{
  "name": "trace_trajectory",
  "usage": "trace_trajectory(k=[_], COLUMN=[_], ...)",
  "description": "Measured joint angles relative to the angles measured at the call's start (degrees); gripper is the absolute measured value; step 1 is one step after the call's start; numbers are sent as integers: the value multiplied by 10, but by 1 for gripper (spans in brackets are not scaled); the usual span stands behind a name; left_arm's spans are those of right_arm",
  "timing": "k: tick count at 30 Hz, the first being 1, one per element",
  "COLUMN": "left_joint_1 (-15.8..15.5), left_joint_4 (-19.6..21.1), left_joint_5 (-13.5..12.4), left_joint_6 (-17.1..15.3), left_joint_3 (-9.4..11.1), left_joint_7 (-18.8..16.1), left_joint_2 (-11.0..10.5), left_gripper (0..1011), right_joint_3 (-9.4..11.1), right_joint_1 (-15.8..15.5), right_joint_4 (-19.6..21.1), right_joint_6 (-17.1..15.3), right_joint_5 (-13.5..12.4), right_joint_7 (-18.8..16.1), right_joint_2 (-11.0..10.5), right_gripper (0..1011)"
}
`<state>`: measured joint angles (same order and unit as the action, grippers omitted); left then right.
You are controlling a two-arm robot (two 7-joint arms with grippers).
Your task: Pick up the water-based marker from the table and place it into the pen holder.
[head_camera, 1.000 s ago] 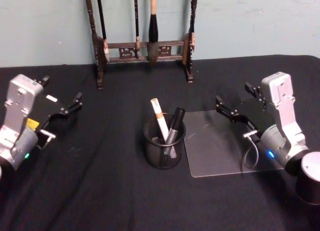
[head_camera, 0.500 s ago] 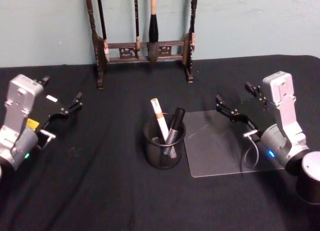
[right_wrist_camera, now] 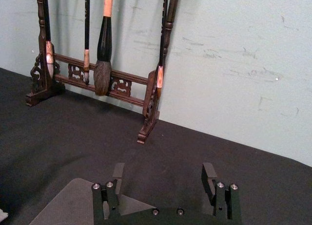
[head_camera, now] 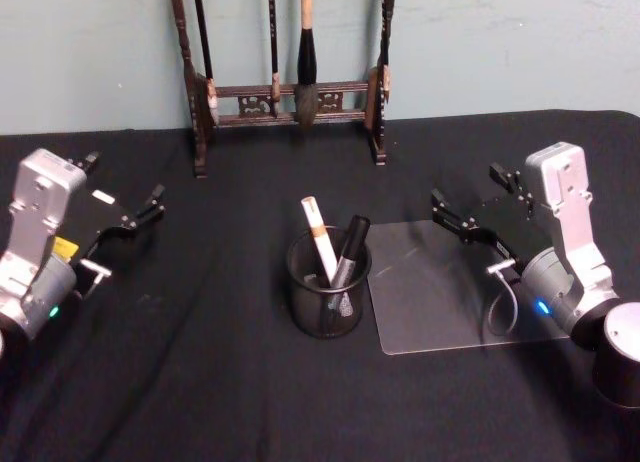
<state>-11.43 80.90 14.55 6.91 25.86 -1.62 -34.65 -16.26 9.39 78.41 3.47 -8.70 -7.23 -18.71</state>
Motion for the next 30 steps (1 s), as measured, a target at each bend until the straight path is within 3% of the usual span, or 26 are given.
trace_trajectory(k=[30], left_joint_1=[0], left_joint_4=[0], left_joint_5=[0], left_joint_6=[0], left_joint_3=[0], left_joint_7=[0], left_joint_2=[0], left_gripper=[1001], right_joint_3=[0], right_joint_1=[0], right_joint_4=[0], right_joint_6=[0], right_joint_5=[0], right_joint_7=[0], right_joint_2=[0], right_gripper=[1002])
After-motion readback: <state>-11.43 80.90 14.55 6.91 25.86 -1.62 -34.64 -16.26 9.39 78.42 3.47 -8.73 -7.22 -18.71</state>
